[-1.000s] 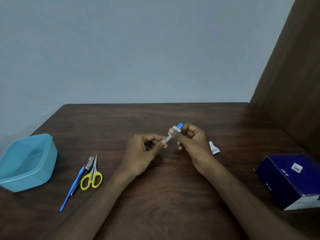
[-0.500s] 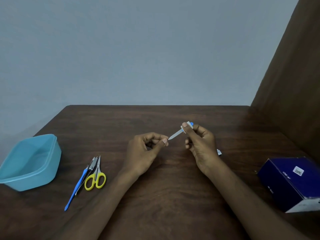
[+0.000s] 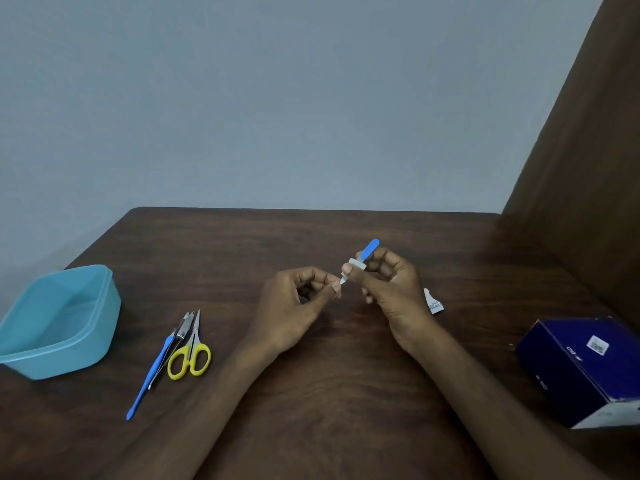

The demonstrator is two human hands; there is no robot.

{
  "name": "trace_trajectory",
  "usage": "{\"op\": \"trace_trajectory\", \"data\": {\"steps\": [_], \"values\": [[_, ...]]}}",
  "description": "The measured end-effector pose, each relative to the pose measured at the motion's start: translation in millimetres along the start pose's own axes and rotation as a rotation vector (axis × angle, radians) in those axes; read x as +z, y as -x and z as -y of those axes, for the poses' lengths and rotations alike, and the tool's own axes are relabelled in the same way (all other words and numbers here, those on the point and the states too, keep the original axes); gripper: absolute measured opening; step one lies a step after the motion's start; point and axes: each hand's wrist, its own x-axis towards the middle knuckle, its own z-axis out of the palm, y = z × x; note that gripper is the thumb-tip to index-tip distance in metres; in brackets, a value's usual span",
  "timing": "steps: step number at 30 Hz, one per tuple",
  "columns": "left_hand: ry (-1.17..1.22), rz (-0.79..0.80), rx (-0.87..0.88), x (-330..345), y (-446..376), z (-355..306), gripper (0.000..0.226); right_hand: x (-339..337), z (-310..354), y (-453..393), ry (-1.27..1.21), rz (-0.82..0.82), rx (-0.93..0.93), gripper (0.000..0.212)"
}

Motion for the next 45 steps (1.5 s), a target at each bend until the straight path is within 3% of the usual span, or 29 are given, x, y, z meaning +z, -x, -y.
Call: {"op": "trace_trajectory", "data": {"steps": [5, 9, 11, 15, 20, 26, 31, 33, 39, 45], "values": [[0.016, -0.015, 0.008, 0, 1, -1, 0.012, 0, -1, 2, 0.094, 0.066, -0.002, 0.027], [0.008, -0.007, 0.007, -1, 1, -1, 0.013, -1, -2, 2, 0.086, 0.077, 0.0, 0.016], [-0.003, -0.005, 0.001, 0, 1, -1, 0.013, 0, -1, 2, 0.054, 0.049, -0.002, 0.009], [-0.004, -0.003, -0.014, 1, 0, -1, 0.013, 0, 0, -5, -0.072, -0.091, 0.062, 0.025], [0.001, -0.024, -0.036, 0, 0, -3, 0.013, 0, -1, -6, -0.11, -0.109, 0.072, 0.021], [0.069, -0.103, -0.063, 0, -2, 0, 0.016, -1, 1, -2, -0.083, 0.038, 0.087, 0.023], [0.143, -0.168, -0.112, 1, -6, 7, 0.016, -4, 2, -1, -0.042, -0.038, -0.02, 0.007], [0.158, -0.204, -0.121, 0, -7, 8, 0.016, -5, 3, -1, -0.022, -0.02, -0.023, 0.011], [0.283, -0.343, -0.091, -5, -7, 3, 0.017, 1, -3, 7, 0.267, 0.155, -0.116, 0.012], [0.288, -0.262, 0.058, -2, -8, 6, 0.009, 0, -4, 9, 0.303, 0.244, -0.17, 0.007]]}}
